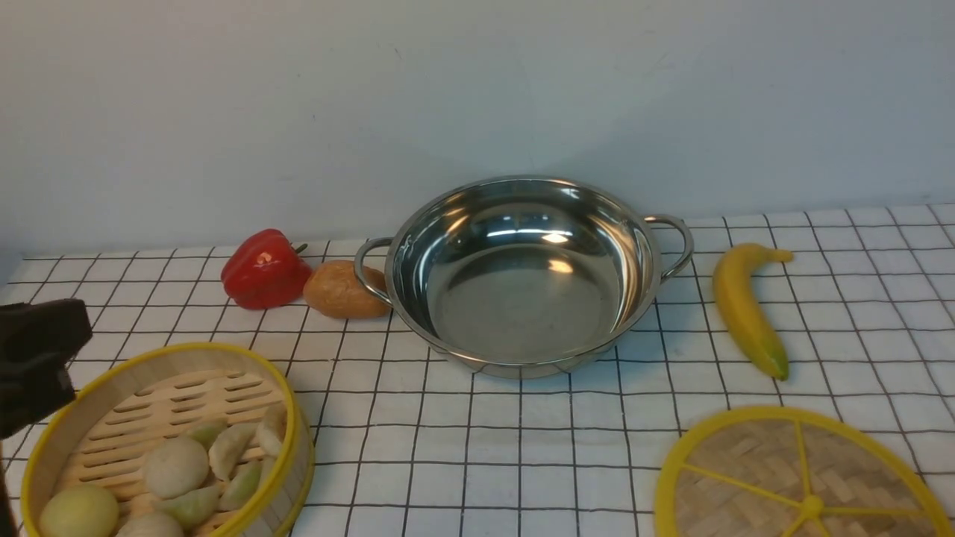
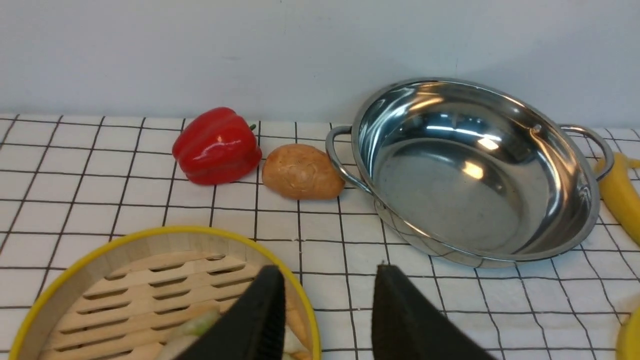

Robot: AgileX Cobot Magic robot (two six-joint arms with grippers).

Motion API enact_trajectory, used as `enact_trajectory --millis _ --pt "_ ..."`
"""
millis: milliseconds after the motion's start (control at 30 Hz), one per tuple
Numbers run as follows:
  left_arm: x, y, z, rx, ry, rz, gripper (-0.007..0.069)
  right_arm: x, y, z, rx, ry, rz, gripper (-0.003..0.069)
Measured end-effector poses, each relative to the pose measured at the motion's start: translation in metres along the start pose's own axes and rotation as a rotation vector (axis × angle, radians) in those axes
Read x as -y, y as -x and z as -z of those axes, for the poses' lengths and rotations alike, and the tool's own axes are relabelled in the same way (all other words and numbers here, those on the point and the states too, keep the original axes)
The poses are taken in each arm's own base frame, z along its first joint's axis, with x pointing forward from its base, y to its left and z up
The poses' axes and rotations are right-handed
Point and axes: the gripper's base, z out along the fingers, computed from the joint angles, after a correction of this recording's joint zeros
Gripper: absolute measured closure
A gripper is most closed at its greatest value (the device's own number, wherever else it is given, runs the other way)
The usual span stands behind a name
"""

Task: Place the steamer in the pot on the white tablecloth, and put the lid on the steamer.
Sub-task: 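Grasp the rim of the steamer basket holding the buns with the left gripper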

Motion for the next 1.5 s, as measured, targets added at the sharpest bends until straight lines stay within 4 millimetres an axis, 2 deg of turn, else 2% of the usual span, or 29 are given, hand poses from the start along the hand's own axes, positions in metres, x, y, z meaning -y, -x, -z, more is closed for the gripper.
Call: enact_trajectory --millis 67,167,267,367,467,633,700,800,833,867,933,1033,1133,1300,1500 --pt "-0.001 0.000 -0.008 -0.031 0.003 -0.031 0.0382 0.000 0.002 0.000 0.022 0.005 0.022 0.0419" --pt "-0.003 -0.001 -0.017 -0.067 0.008 -0.069 0.0382 -0.004 0.010 0.001 0.108 0.047 -0.048 0.0419" --pt "-0.004 0.002 -0.025 -0.116 0.006 -0.085 0.0382 -0.009 0.030 0.006 0.311 0.171 -0.455 0.0419" --pt "-0.006 0.012 -0.031 -0.208 0.022 -0.125 0.0382 -0.005 0.040 0.009 0.403 0.251 -0.853 0.0419" --pt "-0.013 0.023 -0.042 -0.299 0.080 -0.198 0.0382 -0.004 0.041 0.010 0.410 0.272 -0.982 0.0419" --pt "-0.031 0.046 -0.061 -0.388 0.189 -0.267 0.0382 -0.006 0.038 0.008 0.364 0.264 -0.923 0.0419" --pt "-0.049 0.056 -0.076 -0.470 0.230 -0.261 0.0382 -0.007 0.033 0.006 0.303 0.242 -0.913 0.0419" --pt "-0.080 0.060 -0.103 -0.554 0.255 -0.213 0.0382 -0.008 0.026 0.004 0.228 0.205 -0.887 0.0419" --pt "-0.080 0.060 -0.104 -0.558 0.253 -0.217 0.0382 -0.008 0.025 0.004 0.223 0.203 -0.887 0.0419" --pt "-0.091 0.060 -0.113 -0.578 0.248 -0.198 0.0382 -0.008 0.023 0.003 0.196 0.193 -0.886 0.0419" --pt "-0.109 0.057 -0.125 -0.622 0.223 -0.210 0.0382 -0.009 0.017 0.002 0.118 0.180 -0.845 0.0419" --pt "-0.125 0.045 -0.139 -0.709 0.186 -0.238 0.0382 -0.013 0.024 0.006 0.092 0.221 -0.748 0.0419" --pt "-0.146 0.025 -0.164 -0.813 0.145 -0.233 0.0382 -0.022 0.053 0.018 0.149 0.354 -0.524 0.0419" --pt "-0.162 -0.001 -0.196 -0.919 0.113 -0.236 0.0382 -0.032 0.070 0.023 0.090 0.488 -0.379 0.0419" --pt "-0.176 -0.010 -0.214 -0.945 0.148 -0.272 0.0382 -0.047 0.076 0.013 -0.085 0.558 -0.277 0.0419"
